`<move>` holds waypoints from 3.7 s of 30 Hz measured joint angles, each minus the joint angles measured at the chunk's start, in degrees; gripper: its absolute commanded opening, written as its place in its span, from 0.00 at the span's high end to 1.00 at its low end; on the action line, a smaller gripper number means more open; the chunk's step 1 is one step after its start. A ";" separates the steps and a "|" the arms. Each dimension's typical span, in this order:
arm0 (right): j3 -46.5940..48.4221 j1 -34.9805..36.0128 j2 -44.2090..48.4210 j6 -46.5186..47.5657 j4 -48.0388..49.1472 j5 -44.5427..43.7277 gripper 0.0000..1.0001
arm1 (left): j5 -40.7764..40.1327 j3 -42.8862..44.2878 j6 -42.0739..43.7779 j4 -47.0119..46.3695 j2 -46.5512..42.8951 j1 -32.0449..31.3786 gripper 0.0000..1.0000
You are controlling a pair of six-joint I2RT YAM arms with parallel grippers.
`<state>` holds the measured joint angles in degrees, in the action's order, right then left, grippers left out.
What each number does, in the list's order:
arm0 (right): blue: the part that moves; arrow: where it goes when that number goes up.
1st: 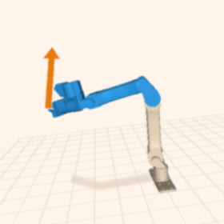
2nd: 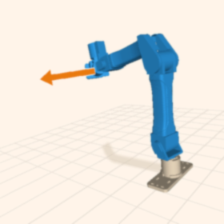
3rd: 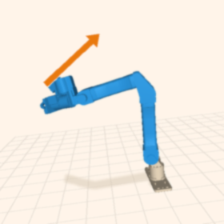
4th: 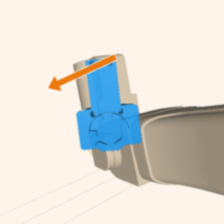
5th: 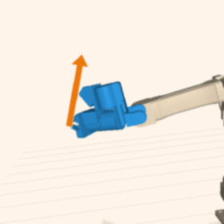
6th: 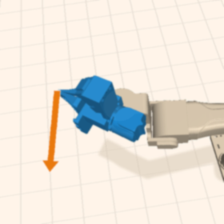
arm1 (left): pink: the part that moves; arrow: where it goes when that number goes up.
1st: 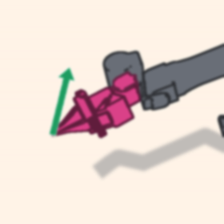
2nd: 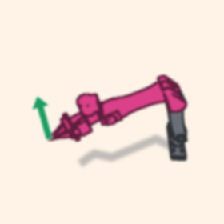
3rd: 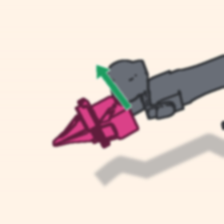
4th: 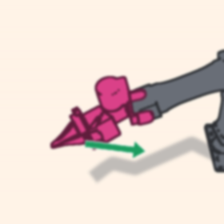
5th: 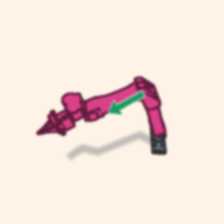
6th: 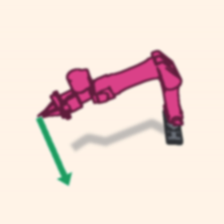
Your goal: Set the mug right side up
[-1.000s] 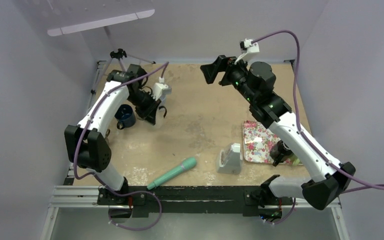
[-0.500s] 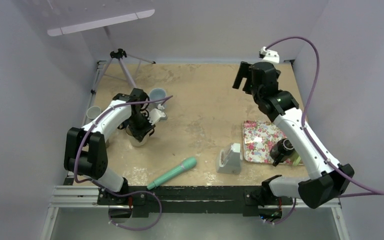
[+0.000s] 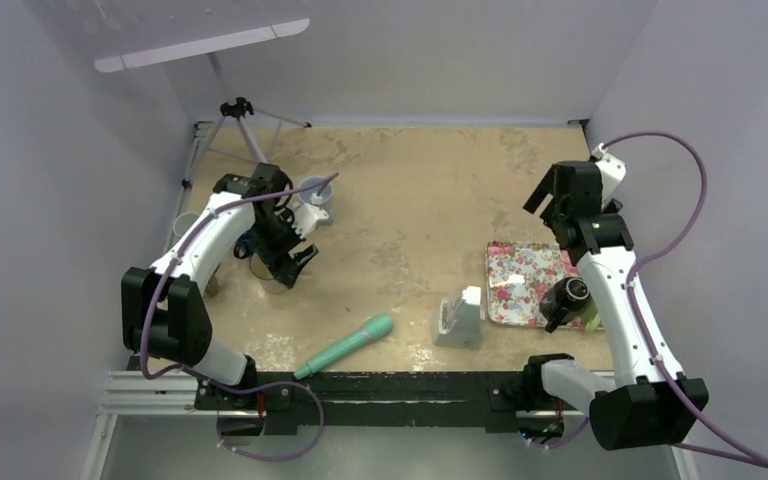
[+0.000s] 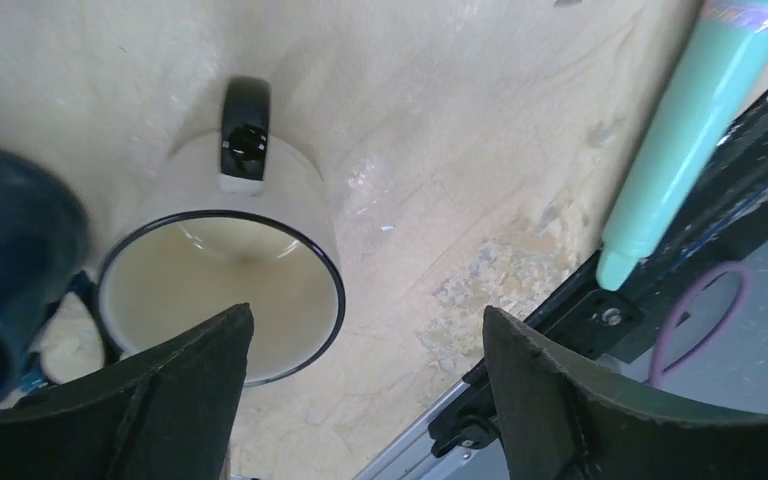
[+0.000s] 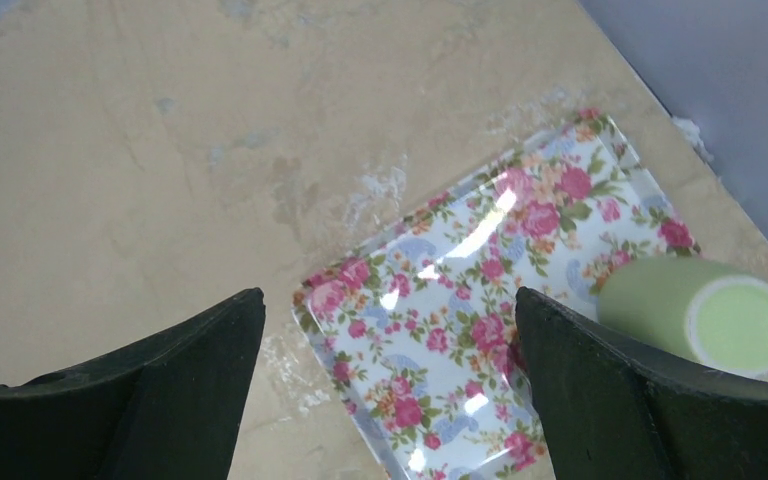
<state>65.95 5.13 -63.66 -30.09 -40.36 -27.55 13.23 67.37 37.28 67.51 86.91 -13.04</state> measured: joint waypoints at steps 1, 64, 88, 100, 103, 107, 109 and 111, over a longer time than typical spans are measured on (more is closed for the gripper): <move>-1.09 -0.31 0.46 -1.22 -0.87 0.00 0.01 | 1.11 2.62 -0.57 1.77 0.00 0.00 0.10; -21.97 5.46 -3.13 -48.41 -14.75 -2.78 0.37 | 13.46 14.05 -4.90 12.50 -3.04 0.17 0.01; -26.49 4.68 -3.69 -42.71 -4.72 -8.11 1.00 | 15.34 16.06 -5.16 14.38 -3.04 0.28 0.00; -16.61 4.68 10.38 -17.75 1.14 -2.95 1.00 | 30.18 21.68 -19.74 3.91 -2.73 0.33 0.00; -13.73 4.68 13.86 -12.83 4.13 0.50 1.00 | 36.68 22.27 -26.53 -1.46 -2.25 0.35 0.00; -8.11 4.72 15.19 -10.25 8.59 7.87 1.00 | 45.09 21.77 -40.22 -14.01 -1.99 0.33 0.00; -6.54 5.22 14.86 -10.62 12.35 12.57 1.00 | 48.06 20.65 -48.00 -22.91 -1.99 0.28 0.00; -6.10 6.93 14.05 -12.79 17.57 17.38 1.00 | 50.25 18.71 -57.16 -33.03 -1.99 0.26 0.00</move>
<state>59.86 12.05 -49.60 -42.87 -22.79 -10.17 63.48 86.08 -19.88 34.48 84.93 -12.78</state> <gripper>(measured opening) 0.212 0.997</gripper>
